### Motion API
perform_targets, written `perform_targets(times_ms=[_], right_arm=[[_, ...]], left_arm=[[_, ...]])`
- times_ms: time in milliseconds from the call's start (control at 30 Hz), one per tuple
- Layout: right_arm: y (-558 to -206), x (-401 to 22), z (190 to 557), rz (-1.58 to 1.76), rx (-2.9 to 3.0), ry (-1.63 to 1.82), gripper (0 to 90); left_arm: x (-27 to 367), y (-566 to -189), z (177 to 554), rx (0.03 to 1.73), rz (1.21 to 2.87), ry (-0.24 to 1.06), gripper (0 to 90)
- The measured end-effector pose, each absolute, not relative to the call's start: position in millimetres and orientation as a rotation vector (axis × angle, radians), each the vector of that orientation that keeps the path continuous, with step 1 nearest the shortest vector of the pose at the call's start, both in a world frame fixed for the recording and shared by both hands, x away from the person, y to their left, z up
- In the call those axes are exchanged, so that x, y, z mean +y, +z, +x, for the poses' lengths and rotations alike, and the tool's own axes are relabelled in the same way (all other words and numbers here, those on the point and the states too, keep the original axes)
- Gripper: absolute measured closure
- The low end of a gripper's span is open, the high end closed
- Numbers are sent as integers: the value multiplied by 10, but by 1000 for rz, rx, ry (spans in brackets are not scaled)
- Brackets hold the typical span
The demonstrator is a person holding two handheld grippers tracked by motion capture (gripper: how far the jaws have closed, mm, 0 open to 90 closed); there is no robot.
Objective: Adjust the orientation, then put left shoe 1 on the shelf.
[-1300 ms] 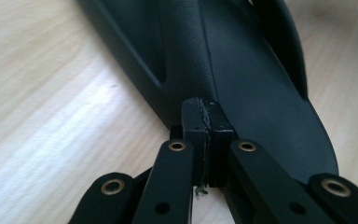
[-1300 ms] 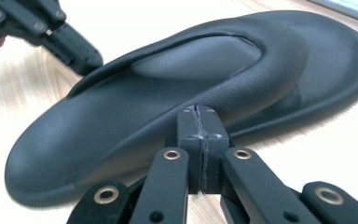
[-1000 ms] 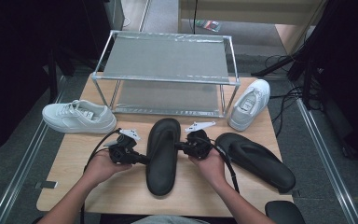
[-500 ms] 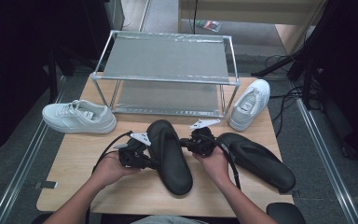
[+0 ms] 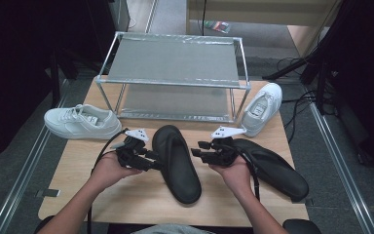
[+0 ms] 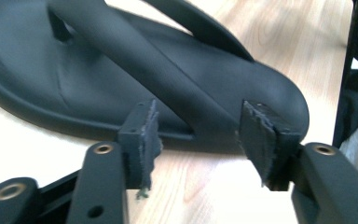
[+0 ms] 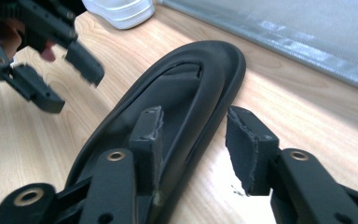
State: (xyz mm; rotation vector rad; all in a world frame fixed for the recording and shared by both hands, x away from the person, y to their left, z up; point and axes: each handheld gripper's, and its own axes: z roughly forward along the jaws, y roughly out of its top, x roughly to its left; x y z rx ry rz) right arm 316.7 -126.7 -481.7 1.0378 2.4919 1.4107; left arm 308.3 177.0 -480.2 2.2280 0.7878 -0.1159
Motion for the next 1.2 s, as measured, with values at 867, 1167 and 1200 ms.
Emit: perform_targets(times_ms=[867,1167,1200], right_arm=[[-5169,-897,3091,1220,2409,1234,584],[-5194,-808,3144,1245,2414,1222,705],[-5184,-812,3151,1255,2414,1214,721]], left_arm=[[1946,-4589,3354,843,2178,-44,393],[1959,-4531,3345,829,2145,-38,392],[1969,-4527,3344,829,2147,-37,392]])
